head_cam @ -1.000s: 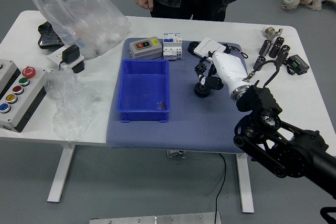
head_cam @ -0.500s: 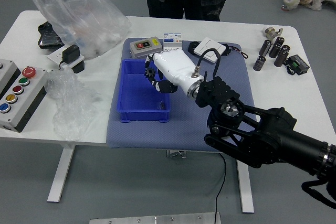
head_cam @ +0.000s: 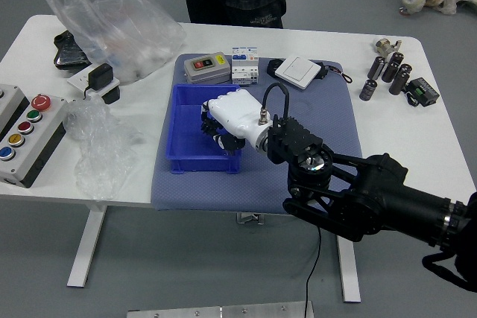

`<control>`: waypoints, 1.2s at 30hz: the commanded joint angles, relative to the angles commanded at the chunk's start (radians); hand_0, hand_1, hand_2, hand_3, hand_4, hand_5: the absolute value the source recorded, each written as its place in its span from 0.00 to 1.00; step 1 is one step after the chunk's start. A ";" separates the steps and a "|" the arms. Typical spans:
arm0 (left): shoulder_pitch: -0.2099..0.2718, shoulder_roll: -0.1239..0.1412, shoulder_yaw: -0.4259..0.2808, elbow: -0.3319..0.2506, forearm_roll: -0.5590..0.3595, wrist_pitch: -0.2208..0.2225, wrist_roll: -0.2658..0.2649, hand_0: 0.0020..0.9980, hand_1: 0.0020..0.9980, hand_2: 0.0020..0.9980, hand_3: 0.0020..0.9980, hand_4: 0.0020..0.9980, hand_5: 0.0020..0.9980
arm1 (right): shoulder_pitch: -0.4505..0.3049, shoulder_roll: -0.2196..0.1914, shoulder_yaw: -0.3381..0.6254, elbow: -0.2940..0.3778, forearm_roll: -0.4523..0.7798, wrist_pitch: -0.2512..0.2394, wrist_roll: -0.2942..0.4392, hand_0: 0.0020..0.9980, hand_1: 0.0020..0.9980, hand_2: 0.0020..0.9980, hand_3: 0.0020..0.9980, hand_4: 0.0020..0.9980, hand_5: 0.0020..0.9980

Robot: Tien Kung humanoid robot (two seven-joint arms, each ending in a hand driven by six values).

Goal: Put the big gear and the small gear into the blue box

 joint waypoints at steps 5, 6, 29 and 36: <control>0.002 0.001 0.000 0.000 0.000 0.000 0.001 0.62 0.52 0.52 0.66 0.70 0.27 | -0.004 0.000 0.002 -0.010 0.006 0.003 -0.004 0.48 0.79 0.84 0.80 0.69 0.22; 0.002 0.002 0.000 0.000 0.001 0.000 0.001 0.62 0.52 0.52 0.66 0.70 0.27 | -0.004 0.000 0.003 -0.010 0.007 0.003 -0.004 0.48 0.79 0.84 0.80 0.69 0.22; 0.008 -0.004 -0.005 0.000 -0.005 0.001 -0.001 0.62 0.52 0.52 0.66 0.70 0.27 | -0.128 -0.098 0.310 0.021 0.070 -0.145 -0.008 0.42 0.74 0.85 0.93 0.87 0.29; 0.005 -0.006 -0.005 0.000 -0.008 0.002 -0.004 0.62 0.52 0.52 0.66 0.70 0.27 | -0.165 -0.108 0.341 -0.083 0.095 -0.091 -0.025 0.44 0.75 0.87 0.94 1.00 0.45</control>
